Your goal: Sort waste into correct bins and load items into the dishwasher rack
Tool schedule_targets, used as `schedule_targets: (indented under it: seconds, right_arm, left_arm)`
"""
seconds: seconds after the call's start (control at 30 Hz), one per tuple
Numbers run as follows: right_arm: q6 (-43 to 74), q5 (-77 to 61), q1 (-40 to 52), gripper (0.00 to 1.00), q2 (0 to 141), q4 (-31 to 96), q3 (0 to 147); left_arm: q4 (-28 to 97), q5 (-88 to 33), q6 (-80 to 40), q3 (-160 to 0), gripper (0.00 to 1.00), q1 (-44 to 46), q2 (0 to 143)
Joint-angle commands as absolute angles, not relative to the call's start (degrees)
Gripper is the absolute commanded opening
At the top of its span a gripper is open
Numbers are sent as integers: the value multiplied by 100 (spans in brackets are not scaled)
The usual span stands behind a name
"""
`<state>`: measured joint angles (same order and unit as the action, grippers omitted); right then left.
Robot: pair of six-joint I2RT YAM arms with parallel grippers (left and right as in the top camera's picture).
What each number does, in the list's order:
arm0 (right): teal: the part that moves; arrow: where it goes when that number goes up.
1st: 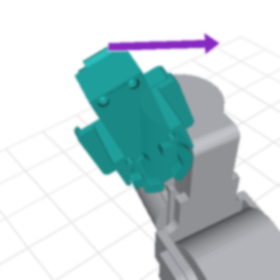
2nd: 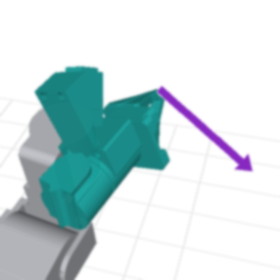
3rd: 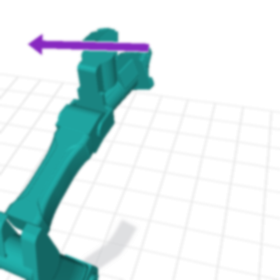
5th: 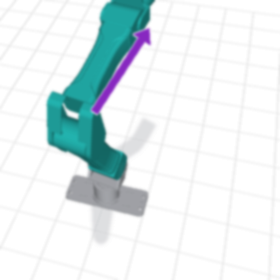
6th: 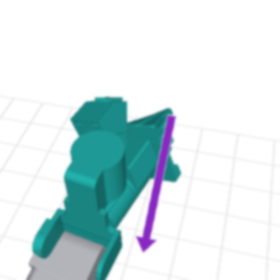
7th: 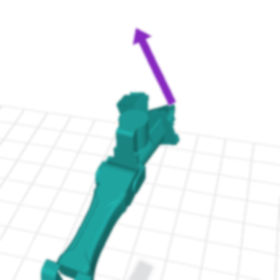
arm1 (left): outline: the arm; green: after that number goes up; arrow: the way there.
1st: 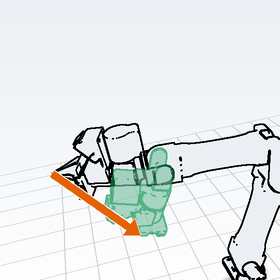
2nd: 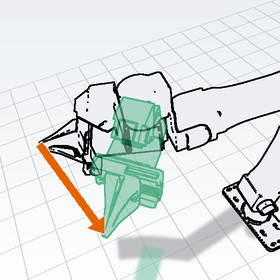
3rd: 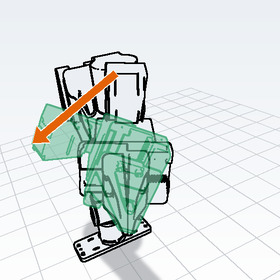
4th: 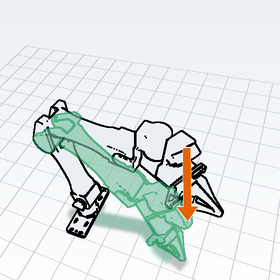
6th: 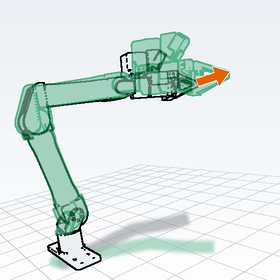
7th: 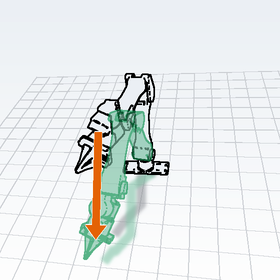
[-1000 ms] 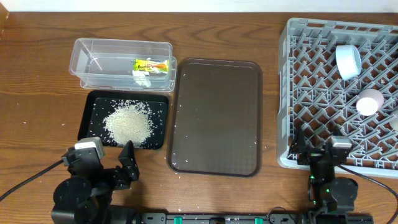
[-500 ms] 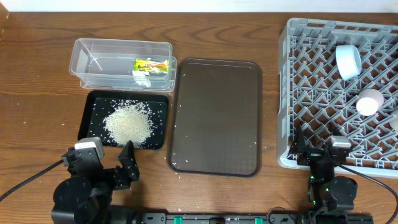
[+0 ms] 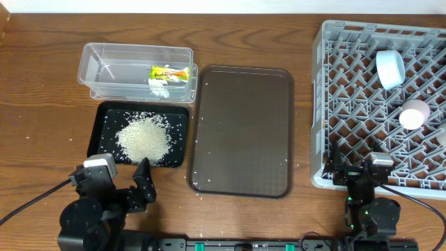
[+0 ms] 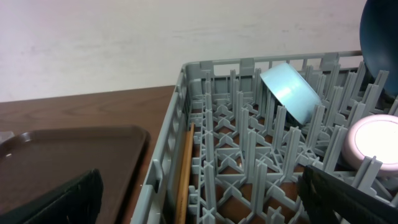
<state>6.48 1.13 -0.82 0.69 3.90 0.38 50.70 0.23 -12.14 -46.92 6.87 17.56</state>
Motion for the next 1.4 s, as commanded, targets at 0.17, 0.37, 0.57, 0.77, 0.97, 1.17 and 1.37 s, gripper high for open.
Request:
schedule_targets:
  seconds: [0.17, 0.37, 0.57, 0.77, 0.97, 1.17, 1.37]
  right_arm:
    - [591, 193, -32, 99, 34, 408, 32]
    - [591, 193, -32, 99, 34, 408, 32]
    - [591, 193, -32, 99, 34, 408, 32]
    - [591, 193, -32, 99, 34, 408, 32]
    - [591, 193, -32, 99, 34, 410, 32]
    - [591, 193, -32, 99, 34, 408, 32]
    - [591, 193, -32, 99, 34, 408, 32]
  left_arm:
    - [5070, 75, -1125, -4683, 88, 705, 1747]
    - [5336, 89, -1055, -4536, 88, 692, 1743]
    - [4619, 49, -1052, -3623, 88, 165, 1424]
    - [3299, 71, -1050, -2250, 89, 130, 515]
    - [1415, 69, -939, -937, 88, 130, 12]
    - [148, 49, -668, -36, 88, 130, 10]
    - [405, 67, -666, -25, 89, 130, 10]
